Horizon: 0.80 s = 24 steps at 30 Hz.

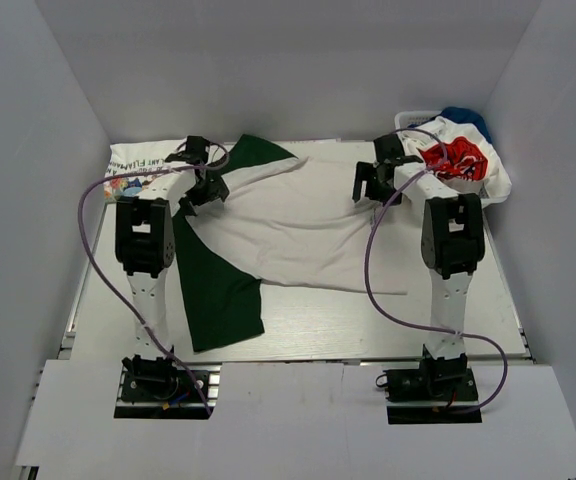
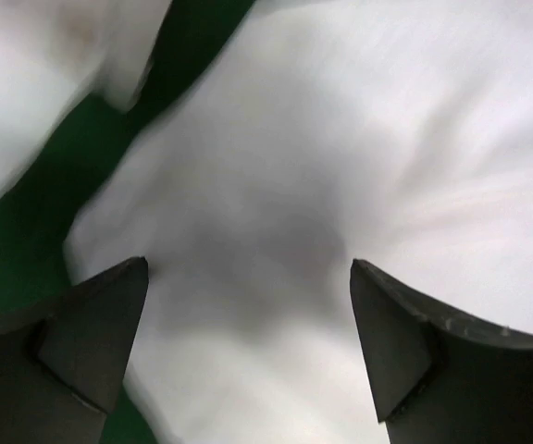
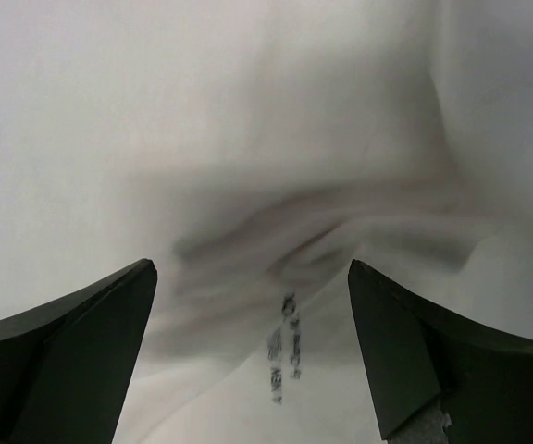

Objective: Fold and stack the t-shirts

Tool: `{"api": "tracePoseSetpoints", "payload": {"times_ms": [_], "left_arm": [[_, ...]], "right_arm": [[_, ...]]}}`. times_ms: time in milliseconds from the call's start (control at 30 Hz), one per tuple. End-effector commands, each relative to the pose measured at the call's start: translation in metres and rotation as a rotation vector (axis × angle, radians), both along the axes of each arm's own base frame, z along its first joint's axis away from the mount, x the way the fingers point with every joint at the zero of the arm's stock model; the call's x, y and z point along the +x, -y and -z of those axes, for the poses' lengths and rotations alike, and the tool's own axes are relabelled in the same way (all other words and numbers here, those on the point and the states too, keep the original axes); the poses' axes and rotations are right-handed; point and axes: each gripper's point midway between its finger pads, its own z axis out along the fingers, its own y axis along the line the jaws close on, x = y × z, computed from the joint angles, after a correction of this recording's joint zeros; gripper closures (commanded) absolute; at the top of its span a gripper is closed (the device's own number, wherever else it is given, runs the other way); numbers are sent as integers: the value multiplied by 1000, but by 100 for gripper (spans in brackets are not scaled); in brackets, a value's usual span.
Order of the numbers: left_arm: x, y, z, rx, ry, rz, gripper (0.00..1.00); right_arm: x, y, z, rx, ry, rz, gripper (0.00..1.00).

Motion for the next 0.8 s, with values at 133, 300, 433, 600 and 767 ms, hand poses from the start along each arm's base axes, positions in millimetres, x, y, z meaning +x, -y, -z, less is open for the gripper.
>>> {"api": "tracePoseSetpoints", "payload": {"times_ms": [133,300,433,600,767], "left_arm": [[-129,-7,-84,-54,42,-59,0],[-243,-4,-56,-157,-96,-119,0],[-329,3,-35,-239,-267,-172,0],[-379,6,-21,-271,-383,-213,0],[-404,1,6,-234,-505,-269,6]], "right_arm": [[-59,-47,-78,100,191,-165,10],[-109,-46,-84,214,230,-53,10],[-130,-40,-86,261,220,4,10],[-148,-32,-80,280,198,71,10],[-156,-17,-70,273,169,134,10]]}}
